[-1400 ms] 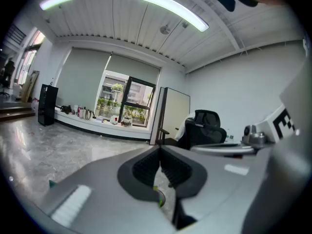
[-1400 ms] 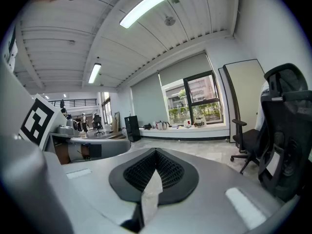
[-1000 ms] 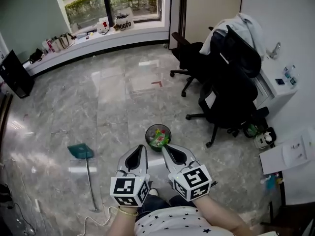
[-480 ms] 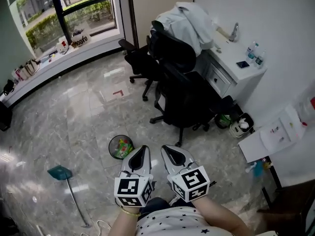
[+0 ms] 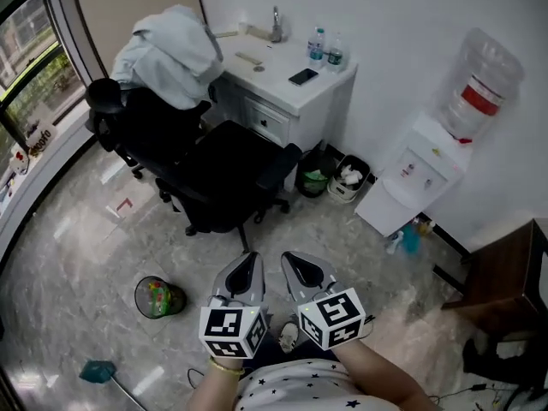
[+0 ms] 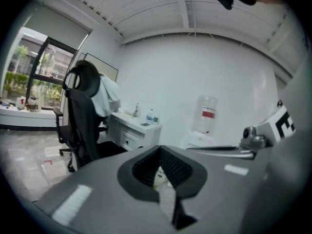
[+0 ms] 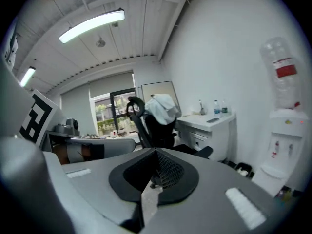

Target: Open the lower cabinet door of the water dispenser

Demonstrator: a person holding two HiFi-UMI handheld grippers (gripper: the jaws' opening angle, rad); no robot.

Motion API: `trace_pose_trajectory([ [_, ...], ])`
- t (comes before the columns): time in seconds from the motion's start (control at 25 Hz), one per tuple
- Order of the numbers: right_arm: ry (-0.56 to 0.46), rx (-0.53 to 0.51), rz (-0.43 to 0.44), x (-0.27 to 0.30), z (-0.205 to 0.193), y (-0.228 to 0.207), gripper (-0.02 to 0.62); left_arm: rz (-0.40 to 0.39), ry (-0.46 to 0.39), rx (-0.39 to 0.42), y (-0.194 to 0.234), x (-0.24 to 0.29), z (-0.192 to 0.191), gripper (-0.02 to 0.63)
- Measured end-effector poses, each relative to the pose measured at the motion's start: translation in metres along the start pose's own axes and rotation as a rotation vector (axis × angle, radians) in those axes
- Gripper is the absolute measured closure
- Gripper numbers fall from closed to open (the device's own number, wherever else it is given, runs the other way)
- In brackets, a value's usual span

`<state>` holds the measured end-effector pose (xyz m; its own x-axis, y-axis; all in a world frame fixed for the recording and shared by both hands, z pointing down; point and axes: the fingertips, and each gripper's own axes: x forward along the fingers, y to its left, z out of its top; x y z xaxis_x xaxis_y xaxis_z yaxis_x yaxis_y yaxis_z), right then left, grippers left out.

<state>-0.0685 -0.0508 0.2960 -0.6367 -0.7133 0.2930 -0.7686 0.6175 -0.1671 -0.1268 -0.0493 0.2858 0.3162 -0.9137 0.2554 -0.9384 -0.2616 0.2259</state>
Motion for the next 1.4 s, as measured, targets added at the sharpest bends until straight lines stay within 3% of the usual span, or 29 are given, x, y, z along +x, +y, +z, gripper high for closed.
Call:
trace_pose_trajectory([
  [0.4,0.006,0.213,-0.456,-0.090,-0.043,-0.188,0.600,-0.379,0.179,0.106,-0.144,0.131,-0.042,0.598],
  [0.6,0.015,0.323,-0.619,-0.118,-0.075,-0.284,0.600,-0.505,0.258,0.161,-0.205,0.208,-0.074,0.598],
  [0.84,0.058,0.415,-0.693,-0.103,-0.123,-0.384,0.600,-0.573,0.357,0.188,-0.244,0.312,-0.123,0.598],
  [1.0,0.106,0.442,-0.745,-0.087,-0.171,-0.450,0.600,-0.607,0.455,0.172,-0.266,0.365,-0.185,0.598],
  [1.4,0.224,0.416,-0.922,-0.053,-0.380,-0.647,0.600,-0.658,0.590,0.173,-0.289,0.487,-0.379,0.598],
])
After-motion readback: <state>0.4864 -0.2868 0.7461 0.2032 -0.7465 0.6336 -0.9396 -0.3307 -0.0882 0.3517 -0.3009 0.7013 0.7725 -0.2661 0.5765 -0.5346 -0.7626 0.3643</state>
